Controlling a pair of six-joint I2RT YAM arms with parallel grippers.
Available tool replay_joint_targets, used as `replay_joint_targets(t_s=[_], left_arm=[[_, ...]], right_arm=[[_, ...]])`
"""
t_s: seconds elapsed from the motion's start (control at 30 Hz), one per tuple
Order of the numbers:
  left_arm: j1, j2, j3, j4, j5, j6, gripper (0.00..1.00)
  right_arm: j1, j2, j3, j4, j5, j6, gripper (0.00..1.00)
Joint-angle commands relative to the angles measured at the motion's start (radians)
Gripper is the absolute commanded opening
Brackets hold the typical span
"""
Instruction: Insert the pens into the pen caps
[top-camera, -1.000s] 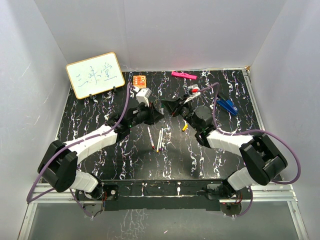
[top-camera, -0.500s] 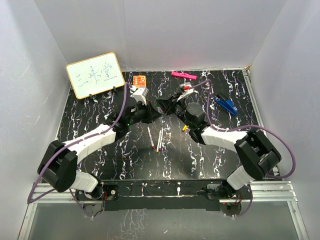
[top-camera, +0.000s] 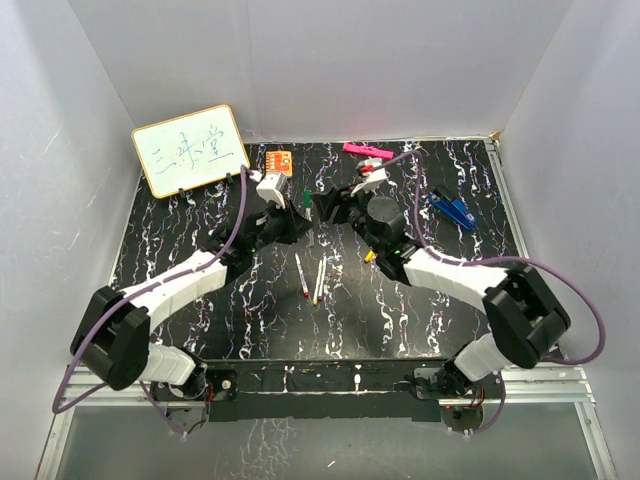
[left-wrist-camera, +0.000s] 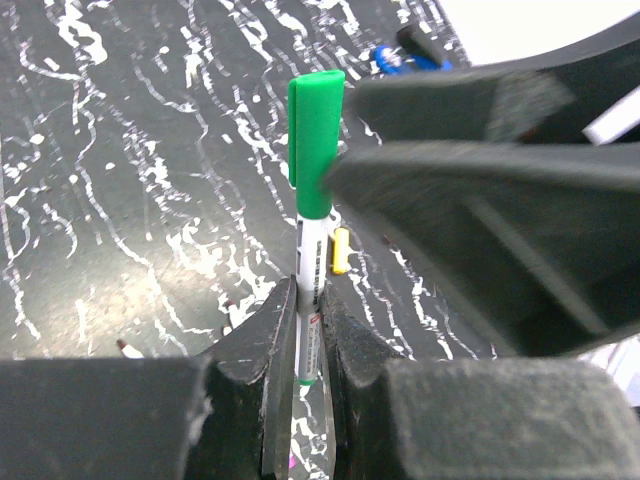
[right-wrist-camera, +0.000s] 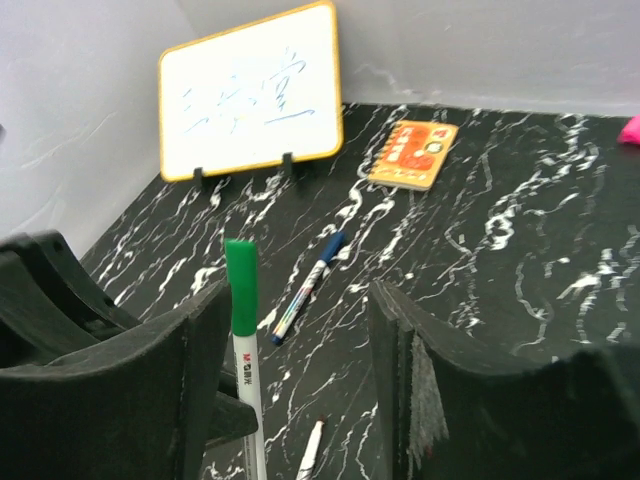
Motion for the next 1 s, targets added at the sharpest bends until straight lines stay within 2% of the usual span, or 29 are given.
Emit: replay_joint_targets(t_s=[0.0,0.2,0.3,0.5,0.77,0.97], left_arm=[[0.008,0.111,0.061,-0.146,-0.089,0.062,0.00],[0.012,0.270,0.209,-0.263,-0.265,0.135,0.00],[0.027,0.331,0.278,-0.277,-0.301,0.153,0.00],[0.078,0.494,0.476,-0.439,-0.373,0.184,0.00],[0.112,0.605,0.591,-0.549,-0.437,0.188,0.00],[0.114,0.656,0.631,-0.573,-0.436,0.196,0.00]], right_arm=[[-0.003,-0.153,0.031,0.070,0.135,-0.062,0.57],[-0.003,-0.248,-0.033,0.059,0.233,-0.098,0.60],[-0.003,-0.259,-0.048,0.025,0.260,-0.108,0.60],[-0.004,-0.270,-0.074,-0.017,0.281,-0.120,0.61],[-0.005,-0.263,-0.088,-0.030,0.283,-0.114,0.61],[-0.004,-0.252,-0.087,-0.036,0.276,-0.105,0.61]])
